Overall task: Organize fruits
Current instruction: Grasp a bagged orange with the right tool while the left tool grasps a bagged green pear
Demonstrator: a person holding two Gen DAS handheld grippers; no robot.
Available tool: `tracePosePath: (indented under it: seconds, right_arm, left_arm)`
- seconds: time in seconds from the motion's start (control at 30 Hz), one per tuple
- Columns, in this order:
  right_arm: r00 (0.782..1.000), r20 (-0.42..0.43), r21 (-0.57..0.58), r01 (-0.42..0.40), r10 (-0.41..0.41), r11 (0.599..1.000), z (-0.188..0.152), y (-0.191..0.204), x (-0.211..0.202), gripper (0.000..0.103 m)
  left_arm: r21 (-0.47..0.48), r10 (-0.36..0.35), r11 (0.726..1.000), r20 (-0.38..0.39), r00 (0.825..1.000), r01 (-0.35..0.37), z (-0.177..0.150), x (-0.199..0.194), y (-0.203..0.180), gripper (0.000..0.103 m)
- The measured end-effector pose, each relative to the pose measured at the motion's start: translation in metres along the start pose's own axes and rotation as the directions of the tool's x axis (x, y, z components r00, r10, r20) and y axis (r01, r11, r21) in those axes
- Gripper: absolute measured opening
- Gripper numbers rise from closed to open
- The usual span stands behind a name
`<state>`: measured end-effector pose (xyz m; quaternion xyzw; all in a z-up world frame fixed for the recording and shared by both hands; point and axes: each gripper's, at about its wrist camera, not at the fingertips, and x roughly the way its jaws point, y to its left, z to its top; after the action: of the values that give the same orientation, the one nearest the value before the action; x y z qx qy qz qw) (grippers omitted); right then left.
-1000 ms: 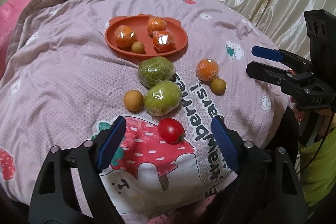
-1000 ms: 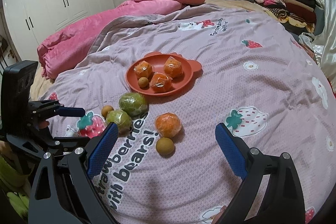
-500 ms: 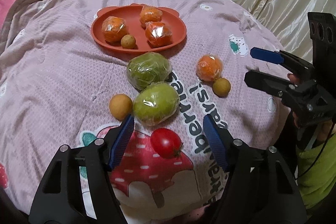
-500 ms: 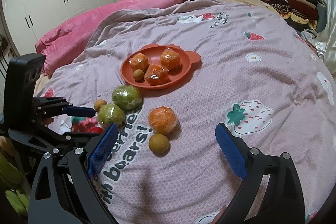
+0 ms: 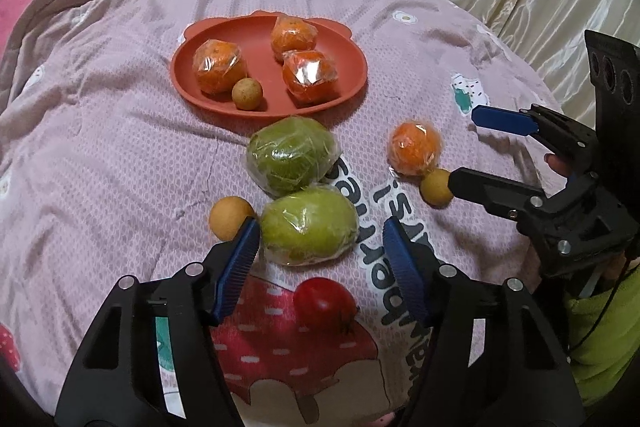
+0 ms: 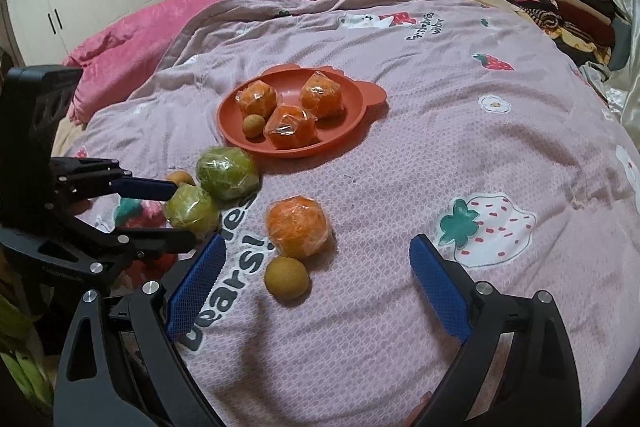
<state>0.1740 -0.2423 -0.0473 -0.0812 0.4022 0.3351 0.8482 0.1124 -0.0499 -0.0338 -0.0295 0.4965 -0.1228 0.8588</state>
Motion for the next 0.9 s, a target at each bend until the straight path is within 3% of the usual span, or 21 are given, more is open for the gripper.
tracePosePath:
  seconds: [0.27,0.37,0.6,0.9]
  right_arm:
    - [0.998,-0.048,-0.046,-0.036,0.034,0.998,0.004,0.001,0.017,0.057]
    - [0.996,-0.06,-0.059,-0.062,0.059,0.996,0.005,0.003,0.023,0.051]
    - [0.993,-0.082,-0.065,-0.094,0.089,0.993,0.007,0.002,0.032,0.044]
    - [0.989,-0.08,-0.049,-0.128,0.124,0.991,0.01,-0.001,0.036,0.039]
  left_arm:
    - [0.032,0.035,0.999,0.003,0.999,-0.036,0.004,0.005,-0.006,0.055]
    - [0.049,0.053,0.997,0.002,0.999,-0.053,0.004,0.008,-0.007,0.053]
    - [0.088,0.094,0.992,-0.001,0.996,-0.093,0.006,0.011,-0.009,0.046]
    - [0.142,0.146,0.98,-0.019,0.989,-0.142,0.005,0.018,-0.016,0.046]
